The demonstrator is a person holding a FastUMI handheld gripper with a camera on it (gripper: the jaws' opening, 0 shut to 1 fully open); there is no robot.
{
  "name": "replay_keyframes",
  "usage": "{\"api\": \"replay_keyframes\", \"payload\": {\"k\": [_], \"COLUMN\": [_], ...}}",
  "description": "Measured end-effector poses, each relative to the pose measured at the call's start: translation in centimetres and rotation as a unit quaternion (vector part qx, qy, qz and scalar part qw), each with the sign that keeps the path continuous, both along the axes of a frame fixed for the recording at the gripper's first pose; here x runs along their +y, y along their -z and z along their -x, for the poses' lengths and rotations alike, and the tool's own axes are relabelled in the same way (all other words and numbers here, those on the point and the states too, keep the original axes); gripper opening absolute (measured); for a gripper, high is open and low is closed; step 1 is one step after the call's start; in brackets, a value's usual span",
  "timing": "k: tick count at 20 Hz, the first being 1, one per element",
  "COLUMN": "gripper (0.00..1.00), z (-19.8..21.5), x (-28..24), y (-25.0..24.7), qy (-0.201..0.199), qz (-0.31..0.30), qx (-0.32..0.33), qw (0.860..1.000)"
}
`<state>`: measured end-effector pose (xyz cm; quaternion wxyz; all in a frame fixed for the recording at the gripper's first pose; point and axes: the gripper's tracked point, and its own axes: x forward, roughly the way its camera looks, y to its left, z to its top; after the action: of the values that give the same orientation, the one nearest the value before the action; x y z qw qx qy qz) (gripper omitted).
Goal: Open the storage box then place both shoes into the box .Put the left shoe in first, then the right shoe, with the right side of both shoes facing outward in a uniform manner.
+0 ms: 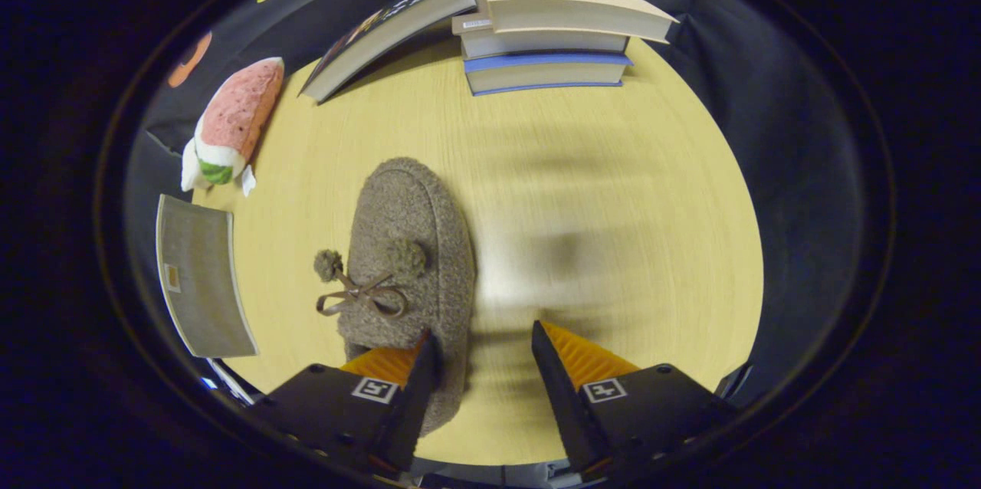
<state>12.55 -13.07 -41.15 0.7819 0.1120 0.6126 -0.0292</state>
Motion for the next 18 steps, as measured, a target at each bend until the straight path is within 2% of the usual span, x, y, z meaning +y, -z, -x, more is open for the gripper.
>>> {"api": "replay_keyframes", "payload": {"k": [2, 4, 7, 9, 11, 14, 15, 18], "gripper": [0.48, 0.42, 0.09, 0.09, 0.01, 0.01, 0.0, 0.01], "z": [0.2, 0.1, -0.1, -0.1, 0.6, 2.1, 2.6, 2.9], "x": [0.4, 0.6, 1.9, 1.9, 2.3, 3.0, 3.3, 3.6], "y": [-0.1, 0.0, -0.3, 0.0, -0.2, -0.9, -1.6, -4.7], "qy": [0.004, 0.0, -0.005, 0.012, 0.028, 0.044, 0.045, 0.022], "qz": [0.005, 0.017, 0.01, 0.004, -0.018, -0.044, -0.052, -0.016], "qx": [0.011, 0.01, 0.0, 0.005, 0.014, 0.025, 0.025, -0.009], "qw": [1.0, 1.0, 1.0, 1.0, 0.999, 0.998, 0.997, 1.0]}}
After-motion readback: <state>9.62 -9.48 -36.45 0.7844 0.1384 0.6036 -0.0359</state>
